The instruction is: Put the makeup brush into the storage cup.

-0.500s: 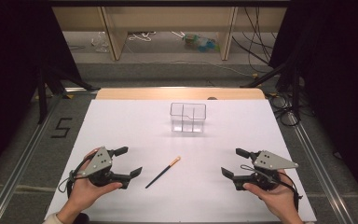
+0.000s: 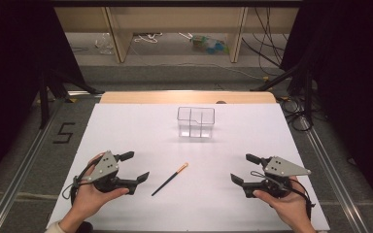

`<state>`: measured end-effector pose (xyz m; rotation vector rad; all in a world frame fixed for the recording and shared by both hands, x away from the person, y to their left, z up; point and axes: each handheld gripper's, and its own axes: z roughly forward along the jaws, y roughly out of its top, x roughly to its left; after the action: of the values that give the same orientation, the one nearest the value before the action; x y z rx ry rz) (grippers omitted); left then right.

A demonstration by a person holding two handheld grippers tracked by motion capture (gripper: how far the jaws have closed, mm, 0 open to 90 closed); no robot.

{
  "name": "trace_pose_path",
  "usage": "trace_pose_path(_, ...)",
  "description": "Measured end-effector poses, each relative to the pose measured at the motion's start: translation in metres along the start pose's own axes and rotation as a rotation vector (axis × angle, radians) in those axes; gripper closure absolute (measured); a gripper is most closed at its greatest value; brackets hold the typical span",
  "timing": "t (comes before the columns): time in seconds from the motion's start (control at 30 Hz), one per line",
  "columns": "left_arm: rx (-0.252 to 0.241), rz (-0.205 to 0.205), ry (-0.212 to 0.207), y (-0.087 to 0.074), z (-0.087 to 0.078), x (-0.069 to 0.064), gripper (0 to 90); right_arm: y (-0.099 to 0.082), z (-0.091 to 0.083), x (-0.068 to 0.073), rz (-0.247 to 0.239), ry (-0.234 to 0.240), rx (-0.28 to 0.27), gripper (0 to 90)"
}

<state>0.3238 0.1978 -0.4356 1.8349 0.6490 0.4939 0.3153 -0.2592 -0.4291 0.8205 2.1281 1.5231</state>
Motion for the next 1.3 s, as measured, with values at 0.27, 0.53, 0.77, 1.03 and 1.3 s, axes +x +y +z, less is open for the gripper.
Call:
trace_pose_path(0.27,0.059,0.033,0.001,0.011,0.010,-0.006,16.2,0.000,0.000,-0.001,0.013,0.011,0.000,15.8)
trace_pose_path(0.53,0.096,0.058,-0.004,0.024,0.025,-0.011,17.1,0.000,0.000,-0.003,-0.005,-0.010,-0.014,15.8)
trace_pose_path(0.77,0.164,0.091,-0.039,0.029,0.037,-0.015,19.9,0.000,0.000,-0.003,-0.004,-0.012,-0.002,15.8)
trace_pose_path(1.03,0.279,0.126,-0.039,0.032,0.049,-0.017,24.1,0.000,0.000,-0.003,-0.004,-0.011,0.008,15.8)
trace_pose_path(1.3,0.392,0.137,-0.037,0.036,0.065,-0.019,25.7,-0.001,0.001,-0.003,0.009,-0.012,0.012,15.9)
